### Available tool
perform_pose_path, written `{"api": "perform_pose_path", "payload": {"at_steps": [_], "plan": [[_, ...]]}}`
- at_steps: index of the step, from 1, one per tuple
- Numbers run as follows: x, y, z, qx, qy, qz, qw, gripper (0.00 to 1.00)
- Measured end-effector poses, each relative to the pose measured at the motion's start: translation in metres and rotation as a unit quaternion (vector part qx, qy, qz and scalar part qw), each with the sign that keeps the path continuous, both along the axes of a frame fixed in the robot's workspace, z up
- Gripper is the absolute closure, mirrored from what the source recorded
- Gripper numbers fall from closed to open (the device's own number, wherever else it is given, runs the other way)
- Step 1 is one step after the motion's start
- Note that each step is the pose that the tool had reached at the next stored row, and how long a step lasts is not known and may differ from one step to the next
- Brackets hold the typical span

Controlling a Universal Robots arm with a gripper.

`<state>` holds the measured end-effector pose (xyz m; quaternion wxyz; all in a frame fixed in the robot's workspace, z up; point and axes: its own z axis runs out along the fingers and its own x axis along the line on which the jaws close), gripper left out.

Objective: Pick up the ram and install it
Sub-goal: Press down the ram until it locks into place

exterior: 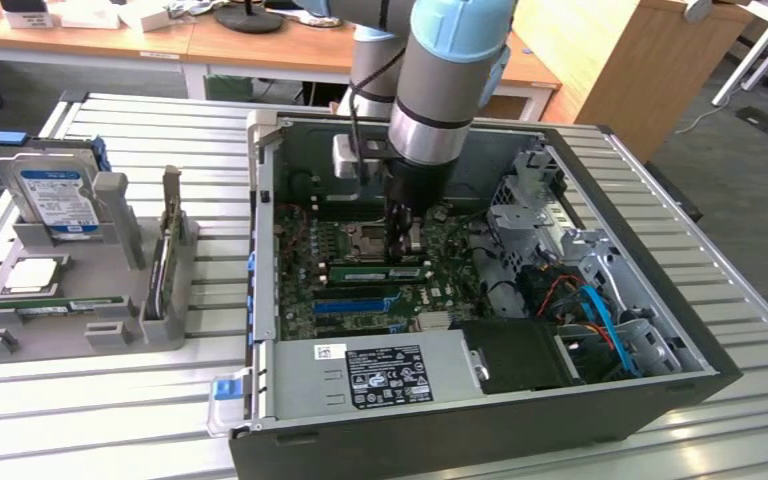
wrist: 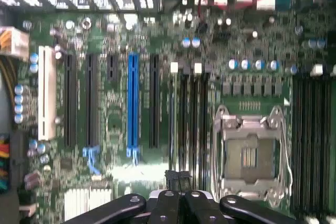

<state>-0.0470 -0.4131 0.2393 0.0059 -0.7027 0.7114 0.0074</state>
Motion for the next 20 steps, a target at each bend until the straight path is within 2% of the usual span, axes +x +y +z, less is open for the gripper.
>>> {"api": "perform_pose_path", "payload": {"at_steps": [2, 7, 10, 20], "plan": [[-0.024, 0.0002, 0.0000, 0.0000, 0.0000, 0.000, 1.0000, 0.89], [-0.035, 0.0002, 0.0000, 0.0000, 0.0000, 0.000, 1.0000, 0.89], [-0.039, 0.0003, -0.0001, 0.0000, 0.0000, 0.000, 1.0000, 0.89], [-0.041, 0.0002, -0.0001, 0.0000, 0.0000, 0.000, 1.0000, 0.89]]}}
